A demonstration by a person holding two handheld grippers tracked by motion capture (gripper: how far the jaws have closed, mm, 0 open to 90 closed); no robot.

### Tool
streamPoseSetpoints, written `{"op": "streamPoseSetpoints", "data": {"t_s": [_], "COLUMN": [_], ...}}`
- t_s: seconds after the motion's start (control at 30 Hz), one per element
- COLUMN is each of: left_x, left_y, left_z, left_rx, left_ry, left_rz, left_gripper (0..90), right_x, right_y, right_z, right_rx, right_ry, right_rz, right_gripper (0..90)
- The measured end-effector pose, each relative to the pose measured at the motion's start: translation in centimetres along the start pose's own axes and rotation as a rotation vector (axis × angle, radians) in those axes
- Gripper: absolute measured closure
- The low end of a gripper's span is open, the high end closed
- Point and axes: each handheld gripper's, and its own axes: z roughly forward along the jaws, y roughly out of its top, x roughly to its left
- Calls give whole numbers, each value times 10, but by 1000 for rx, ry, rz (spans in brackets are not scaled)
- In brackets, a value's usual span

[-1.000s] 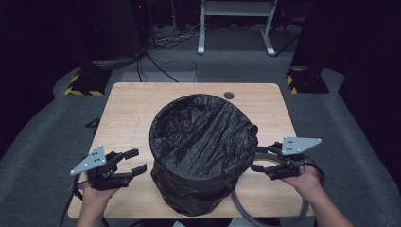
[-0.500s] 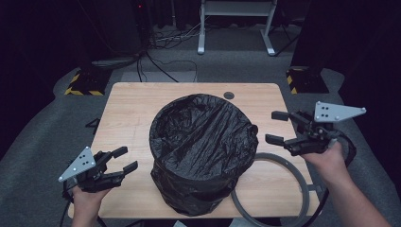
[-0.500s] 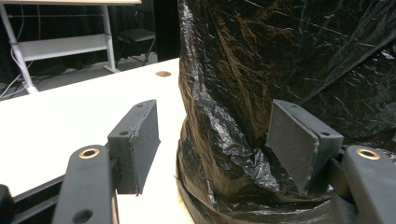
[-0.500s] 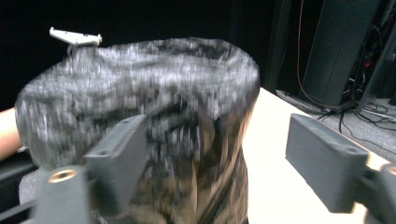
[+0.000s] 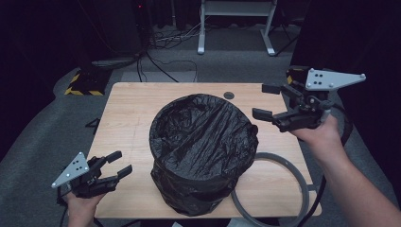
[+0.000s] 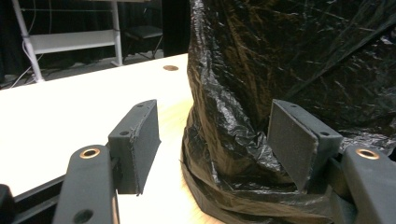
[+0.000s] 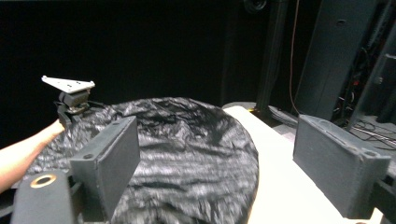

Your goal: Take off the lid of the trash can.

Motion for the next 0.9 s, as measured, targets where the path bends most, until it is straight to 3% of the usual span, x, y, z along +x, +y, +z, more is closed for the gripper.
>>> {"op": "streamPoseSetpoints", "data": {"t_s": [0.07, 0.23, 0.37, 0.4, 0.47, 0.53, 0.6, 0.7, 0.9], "left_x": [1, 1, 0, 0, 0, 0, 0, 0, -1], "left_y": [-1, -3, -3, -3, -3, -3, -4, -4, -6], "left_z": [1, 4, 7, 7, 8, 8, 9, 9, 10], "left_rx": [-2, 18, 26, 28, 37, 39, 42, 49, 62], "left_ry": [-4, -10, -15, -15, -16, -16, -18, -18, -13], "left_rz": [-2, 0, 5, 6, 18, 17, 17, 22, 23], "left_gripper": [343, 343, 343, 343, 343, 343, 342, 341, 339], "right_x": [1, 0, -2, -4, -8, -9, -9, -9, -5], "right_y": [7, 21, 28, 28, 26, 24, 25, 24, 24], "right_z": [6, 18, 29, 32, 41, 46, 52, 61, 85], "right_rx": [5, -14, -73, -70, -39, -107, -87, -73, -17], "right_ry": [-4, 40, 39, 69, 101, 103, 58, 41, 71], "right_rz": [-1, -9, -22, 4, 124, 99, 58, 82, 123], "right_gripper": [151, 180, 185, 184, 166, 164, 156, 117, 0]}}
